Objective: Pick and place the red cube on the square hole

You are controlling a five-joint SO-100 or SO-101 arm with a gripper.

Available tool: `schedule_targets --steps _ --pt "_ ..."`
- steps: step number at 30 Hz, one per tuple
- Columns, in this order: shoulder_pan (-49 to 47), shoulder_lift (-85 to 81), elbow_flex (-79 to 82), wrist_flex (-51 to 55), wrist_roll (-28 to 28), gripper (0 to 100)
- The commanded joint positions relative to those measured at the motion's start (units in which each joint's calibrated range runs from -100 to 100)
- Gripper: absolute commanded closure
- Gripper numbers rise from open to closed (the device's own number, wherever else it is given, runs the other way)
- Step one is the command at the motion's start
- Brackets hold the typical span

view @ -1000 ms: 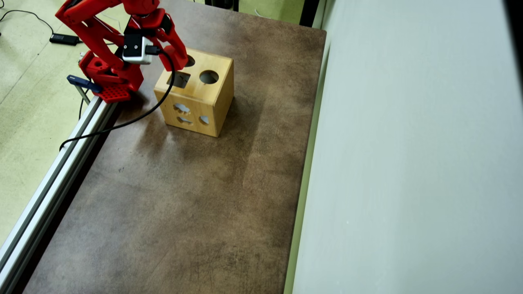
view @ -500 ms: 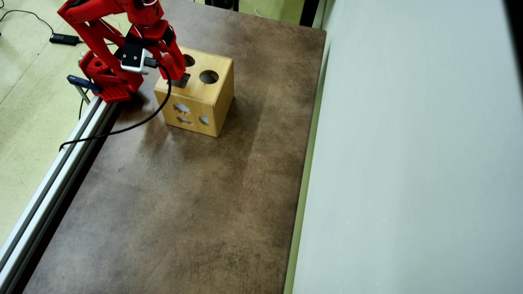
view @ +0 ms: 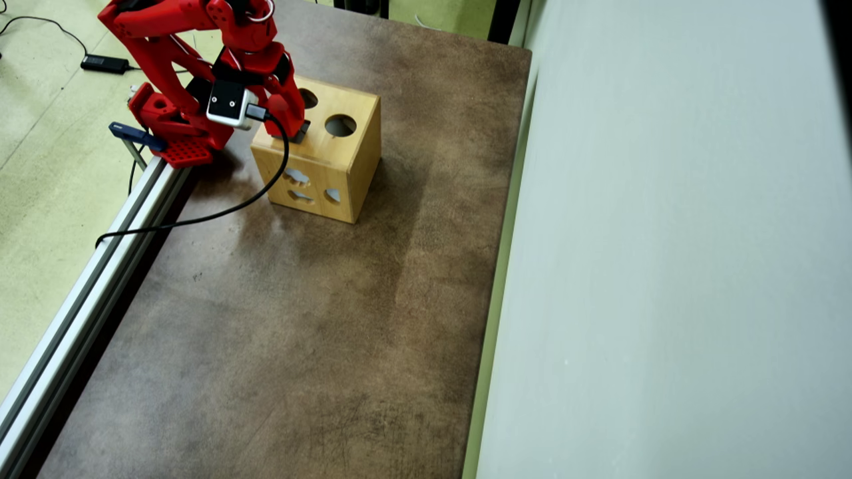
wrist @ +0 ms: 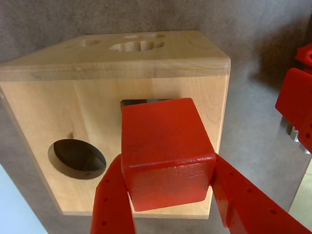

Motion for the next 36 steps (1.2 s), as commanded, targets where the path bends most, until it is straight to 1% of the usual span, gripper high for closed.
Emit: schedule_targets --steps 1,14,20,36 --pt "-0.34 1.94 -0.27 0.17 0.39 98" --pt "-0.79 2.96 -0.36 0.09 -0.20 98" --pt "-4.80 3.89 -0.54 0.09 -0.20 98" --pt "-3.31 3.89 -0.27 0.17 -0.20 98"
